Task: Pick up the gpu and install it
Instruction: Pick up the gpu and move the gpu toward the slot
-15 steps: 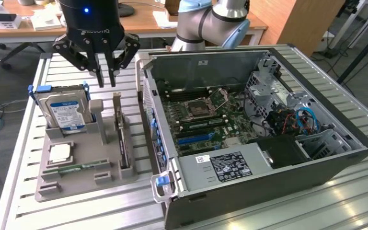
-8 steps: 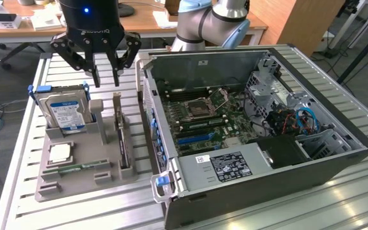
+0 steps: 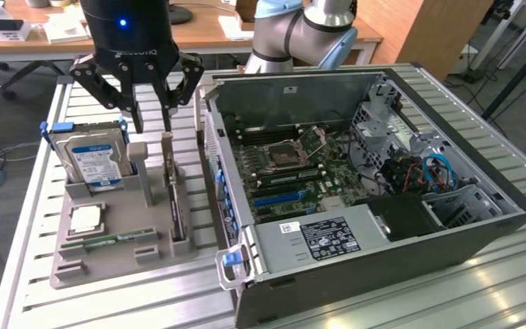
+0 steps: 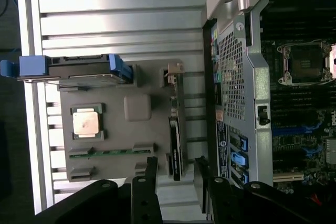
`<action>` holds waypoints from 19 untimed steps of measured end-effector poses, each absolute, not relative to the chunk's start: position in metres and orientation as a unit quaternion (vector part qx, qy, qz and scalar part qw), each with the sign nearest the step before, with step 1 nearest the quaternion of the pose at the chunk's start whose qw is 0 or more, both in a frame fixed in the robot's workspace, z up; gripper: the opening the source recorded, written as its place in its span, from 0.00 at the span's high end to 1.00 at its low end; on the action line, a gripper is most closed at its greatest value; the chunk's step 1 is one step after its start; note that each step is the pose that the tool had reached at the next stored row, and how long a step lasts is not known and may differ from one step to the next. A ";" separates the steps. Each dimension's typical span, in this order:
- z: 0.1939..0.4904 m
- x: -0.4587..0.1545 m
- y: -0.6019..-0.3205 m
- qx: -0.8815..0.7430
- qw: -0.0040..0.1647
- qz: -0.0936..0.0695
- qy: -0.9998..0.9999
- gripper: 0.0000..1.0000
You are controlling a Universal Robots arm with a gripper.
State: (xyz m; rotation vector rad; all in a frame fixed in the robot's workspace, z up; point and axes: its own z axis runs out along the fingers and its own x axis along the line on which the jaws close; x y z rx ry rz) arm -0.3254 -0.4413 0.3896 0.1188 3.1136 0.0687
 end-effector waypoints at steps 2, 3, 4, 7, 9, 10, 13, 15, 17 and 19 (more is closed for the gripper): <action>0.390 -0.325 -0.442 0.038 0.012 0.022 0.999 0.59; 0.390 -0.325 -0.442 0.038 0.013 0.022 0.999 0.59; 0.389 -0.325 -0.442 0.038 0.013 0.022 0.999 0.59; 0.384 -0.325 -0.442 0.038 0.013 0.022 0.999 0.59; 0.380 -0.325 -0.443 0.038 0.013 0.022 0.999 0.59; 0.379 -0.325 -0.443 0.038 0.013 0.022 0.999 0.59; 0.374 -0.325 -0.443 0.038 0.012 0.022 0.999 0.59; 0.371 -0.325 -0.444 0.038 0.012 0.022 0.999 0.59; 0.368 -0.325 -0.444 0.038 0.013 0.022 0.999 0.59; 0.364 -0.325 -0.444 0.038 0.013 0.022 0.999 0.59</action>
